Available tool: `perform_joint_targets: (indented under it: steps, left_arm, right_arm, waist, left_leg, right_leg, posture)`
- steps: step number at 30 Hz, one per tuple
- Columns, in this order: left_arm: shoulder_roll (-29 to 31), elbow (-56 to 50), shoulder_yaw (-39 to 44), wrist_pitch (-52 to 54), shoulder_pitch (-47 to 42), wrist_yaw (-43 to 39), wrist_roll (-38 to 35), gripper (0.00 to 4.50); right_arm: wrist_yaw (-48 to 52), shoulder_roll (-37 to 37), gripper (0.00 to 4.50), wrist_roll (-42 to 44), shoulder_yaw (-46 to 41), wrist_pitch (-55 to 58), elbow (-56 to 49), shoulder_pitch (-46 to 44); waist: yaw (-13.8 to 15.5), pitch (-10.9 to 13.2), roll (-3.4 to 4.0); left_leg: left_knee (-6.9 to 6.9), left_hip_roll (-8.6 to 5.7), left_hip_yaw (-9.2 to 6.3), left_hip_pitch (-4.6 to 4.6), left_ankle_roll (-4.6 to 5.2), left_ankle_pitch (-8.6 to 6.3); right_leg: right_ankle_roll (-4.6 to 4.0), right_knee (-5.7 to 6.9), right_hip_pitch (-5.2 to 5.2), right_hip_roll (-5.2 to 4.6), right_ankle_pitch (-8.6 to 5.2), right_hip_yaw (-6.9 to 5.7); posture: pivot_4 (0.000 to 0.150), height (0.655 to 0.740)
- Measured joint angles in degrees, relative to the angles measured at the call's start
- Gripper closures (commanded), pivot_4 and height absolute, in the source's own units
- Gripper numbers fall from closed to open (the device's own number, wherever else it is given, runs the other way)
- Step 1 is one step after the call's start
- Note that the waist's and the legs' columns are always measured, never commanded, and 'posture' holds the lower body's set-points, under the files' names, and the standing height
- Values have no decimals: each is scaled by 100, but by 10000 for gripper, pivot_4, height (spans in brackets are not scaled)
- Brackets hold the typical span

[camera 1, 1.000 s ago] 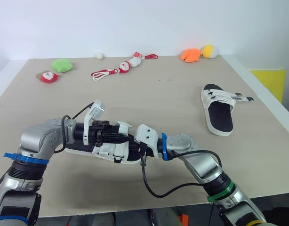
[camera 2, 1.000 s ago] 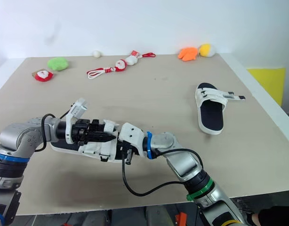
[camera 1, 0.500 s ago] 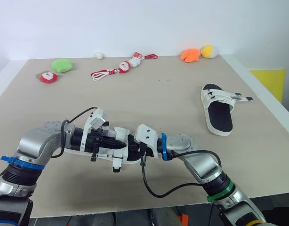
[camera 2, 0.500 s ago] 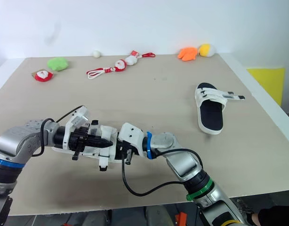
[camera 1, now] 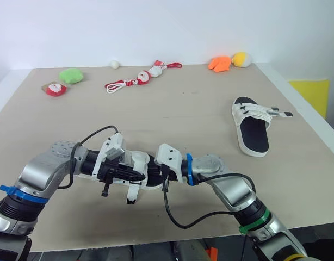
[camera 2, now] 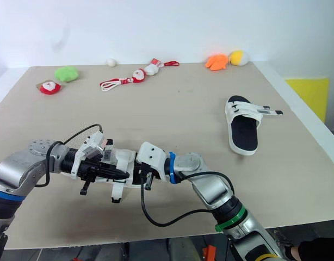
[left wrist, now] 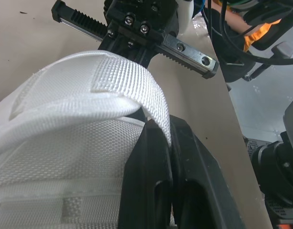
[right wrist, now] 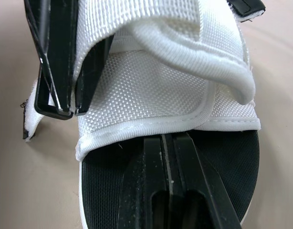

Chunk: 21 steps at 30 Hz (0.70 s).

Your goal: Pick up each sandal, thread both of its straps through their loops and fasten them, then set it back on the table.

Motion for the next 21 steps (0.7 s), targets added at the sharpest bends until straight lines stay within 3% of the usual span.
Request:
perform_joint_targets:
  steps: [4,7,9,15,21]
  left_arm:
    - [106,-204,120,220,95,9,-190,21406]
    - [194,-384,409,472,246,80,-472,6332]
    - [244,-581,794,745,414,277,-769,1369]
    - [306,-1025,2212,1749,765,1144,-1997,1369]
    - [742,-1535,3362,2350,1598,1377,-3127,1369]
  right_arm:
    - [-6,9,45000,0,5,0,0,-12]
    - [-7,17,45000,0,4,1,-3,-13]
    - [-11,39,45000,0,4,1,-2,-9]
    - [7,79,45000,-1,39,-6,1,-4]
    - [13,75,45000,-5,77,-16,-33,28]
  waist:
    - [-1,0,0]
    - [-7,0,0]
    - [-16,1,1]
    - [-28,2,-1]
    - [-38,2,-1]
  left_leg:
    - [1,0,0,1,0,0]
    - [1,3,0,1,0,0]
    - [0,9,3,0,0,0]
    - [-1,18,4,0,-1,0]
    - [-9,27,5,2,-4,-5]
  right_leg:
    - [1,0,0,0,0,1]
    - [1,0,-1,1,1,-1]
    - [2,0,-3,2,2,-1]
    - [1,0,-7,9,1,-4]
    - [-6,0,-13,15,-4,-3]
  posture:
    - [1500,7400]
    - [1500,7400]
    - [1500,7400]
    - [1500,7400]
    - [1500,7400]
